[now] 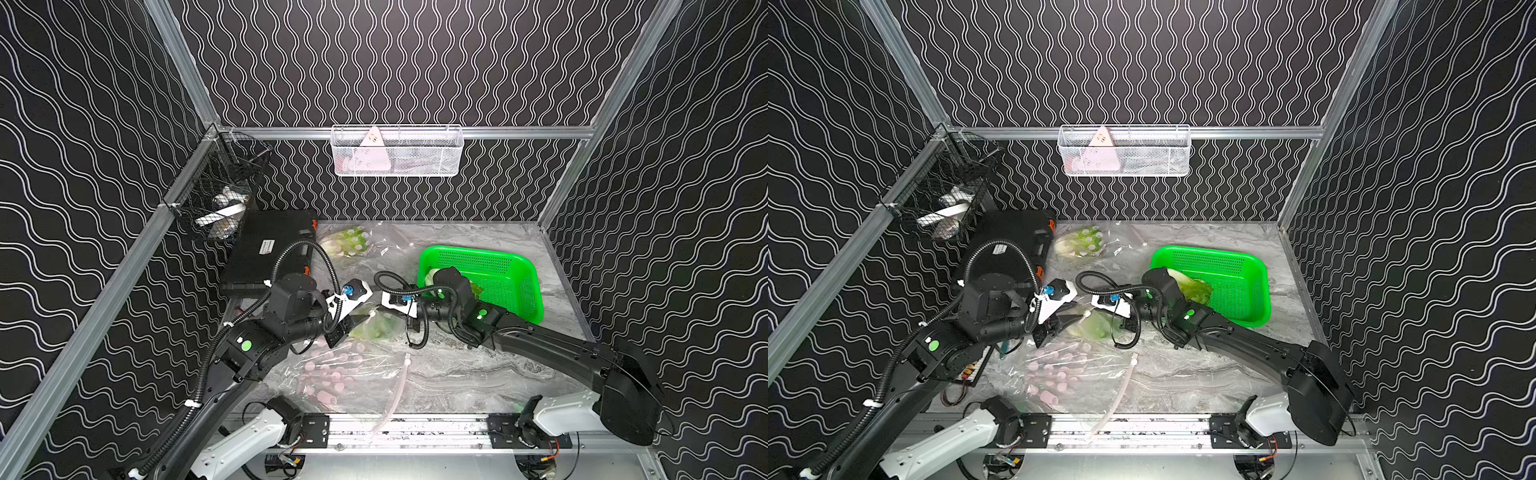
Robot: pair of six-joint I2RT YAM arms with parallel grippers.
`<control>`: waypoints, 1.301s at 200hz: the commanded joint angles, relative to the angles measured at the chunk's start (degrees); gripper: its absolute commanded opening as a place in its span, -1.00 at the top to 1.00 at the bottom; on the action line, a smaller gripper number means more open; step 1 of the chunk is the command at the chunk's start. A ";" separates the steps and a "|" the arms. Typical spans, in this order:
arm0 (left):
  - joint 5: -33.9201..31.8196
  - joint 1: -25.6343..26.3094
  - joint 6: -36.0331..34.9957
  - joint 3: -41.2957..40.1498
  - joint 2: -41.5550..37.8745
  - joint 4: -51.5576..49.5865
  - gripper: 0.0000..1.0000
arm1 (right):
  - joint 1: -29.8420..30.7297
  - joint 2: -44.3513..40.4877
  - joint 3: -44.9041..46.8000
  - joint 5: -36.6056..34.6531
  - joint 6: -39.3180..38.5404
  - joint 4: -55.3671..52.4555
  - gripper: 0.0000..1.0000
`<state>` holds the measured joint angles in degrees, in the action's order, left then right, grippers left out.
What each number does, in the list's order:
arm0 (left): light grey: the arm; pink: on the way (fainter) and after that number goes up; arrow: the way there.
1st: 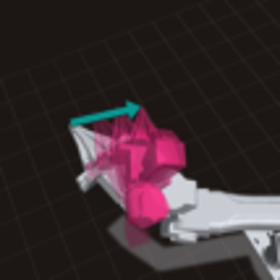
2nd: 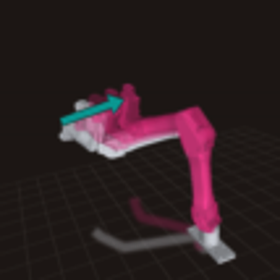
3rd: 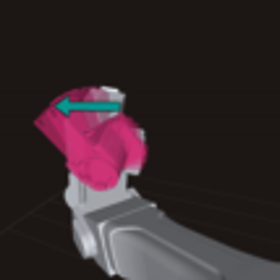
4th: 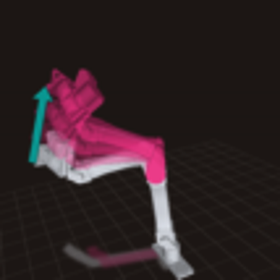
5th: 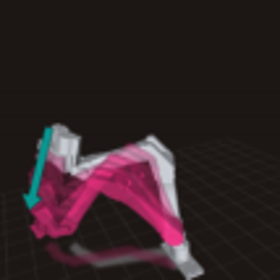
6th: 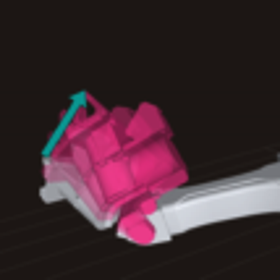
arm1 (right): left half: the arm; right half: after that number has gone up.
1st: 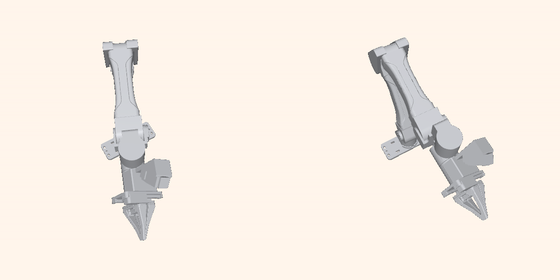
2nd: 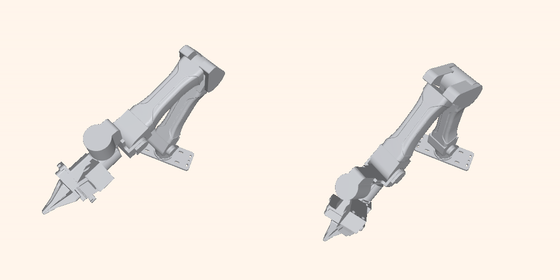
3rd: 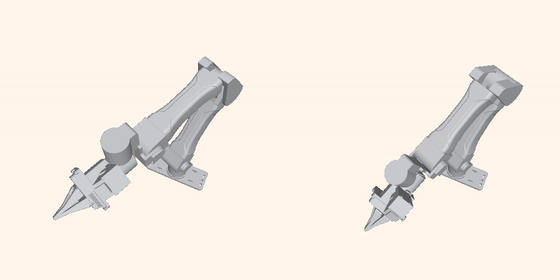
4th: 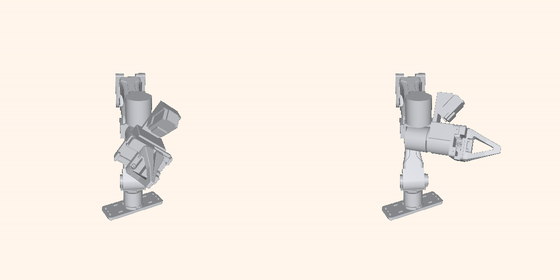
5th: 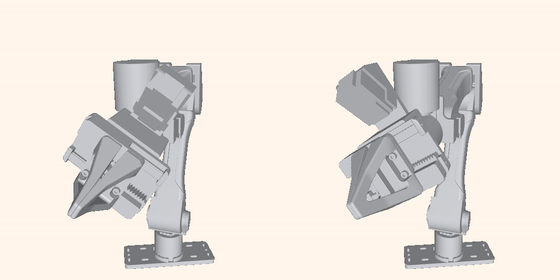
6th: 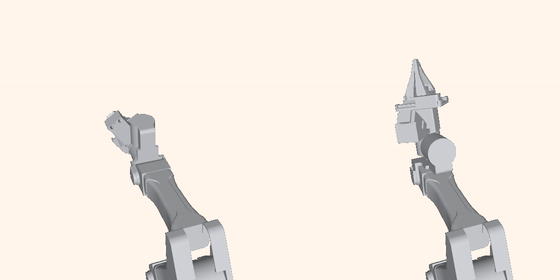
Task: Open the zip-top bag and take out the chinese cabbages
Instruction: Adjust the zipper food storage bag at the center of the board.
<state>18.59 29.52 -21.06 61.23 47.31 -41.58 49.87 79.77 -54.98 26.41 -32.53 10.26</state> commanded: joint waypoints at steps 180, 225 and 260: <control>-1.27 1.60 2.95 -2.73 1.32 4.44 0.72 | -0.02 0.57 -1.68 -0.43 -0.25 -0.98 1.00; -0.92 1.64 2.96 -2.66 0.55 4.53 0.94 | -0.03 0.39 -1.09 -0.93 -0.62 -0.64 1.00; -1.02 1.68 2.61 -3.46 0.00 4.45 1.00 | 0.01 -0.08 -0.42 -2.26 0.84 1.74 0.21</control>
<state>16.93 31.07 -17.91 58.24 47.68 -38.59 49.80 80.29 -56.03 25.34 -32.16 9.04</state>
